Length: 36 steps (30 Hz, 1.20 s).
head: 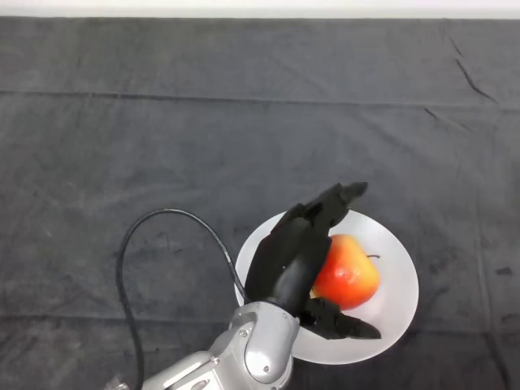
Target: Move the apple to the plate
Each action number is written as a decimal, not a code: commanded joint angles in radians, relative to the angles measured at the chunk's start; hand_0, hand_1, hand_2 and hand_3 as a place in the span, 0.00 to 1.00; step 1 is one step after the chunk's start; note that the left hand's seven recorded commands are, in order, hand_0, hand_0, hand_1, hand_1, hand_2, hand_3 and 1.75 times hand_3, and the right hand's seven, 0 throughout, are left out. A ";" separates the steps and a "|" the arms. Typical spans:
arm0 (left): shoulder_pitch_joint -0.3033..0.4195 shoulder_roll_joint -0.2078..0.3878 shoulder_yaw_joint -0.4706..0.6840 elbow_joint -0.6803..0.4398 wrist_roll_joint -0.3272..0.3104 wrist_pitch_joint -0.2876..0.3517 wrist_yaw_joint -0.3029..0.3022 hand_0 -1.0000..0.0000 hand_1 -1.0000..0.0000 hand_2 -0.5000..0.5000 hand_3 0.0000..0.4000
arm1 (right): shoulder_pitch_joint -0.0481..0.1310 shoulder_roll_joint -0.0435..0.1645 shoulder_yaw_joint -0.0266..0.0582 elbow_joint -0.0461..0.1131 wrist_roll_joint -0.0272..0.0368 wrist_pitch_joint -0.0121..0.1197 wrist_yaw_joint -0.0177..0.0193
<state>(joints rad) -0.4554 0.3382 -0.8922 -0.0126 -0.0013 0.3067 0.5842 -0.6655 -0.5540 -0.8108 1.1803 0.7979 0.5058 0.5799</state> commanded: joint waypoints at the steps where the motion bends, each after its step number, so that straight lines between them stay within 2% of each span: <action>1: -0.019 0.043 0.061 -0.071 -0.003 0.007 -0.005 1.00 1.00 0.50 0.00 | 0.020 -0.030 -0.0165 0.009 -0.0051 -0.001 0.0074; 17: 0.133 0.186 0.354 -0.283 0.041 -0.004 0.031 1.00 1.00 0.50 0.00 | 0.021 -0.029 -0.0162 0.007 -0.0056 -0.001 0.0069; 30: 0.289 0.254 0.637 -0.415 0.057 -0.027 0.064 1.00 1.00 0.50 0.00 | 0.022 -0.028 -0.0160 0.005 -0.0059 -0.002 0.0060; 36: 0.387 0.283 0.809 -0.445 0.035 -0.080 0.064 1.00 1.00 0.50 0.00 | 0.022 -0.027 -0.0159 0.004 -0.0059 -0.002 0.0056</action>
<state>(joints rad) -0.0776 0.5729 -0.0850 -0.3966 0.0215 0.2357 0.6392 -0.6654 -0.5547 -0.8111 1.1803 0.7979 0.5057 0.5799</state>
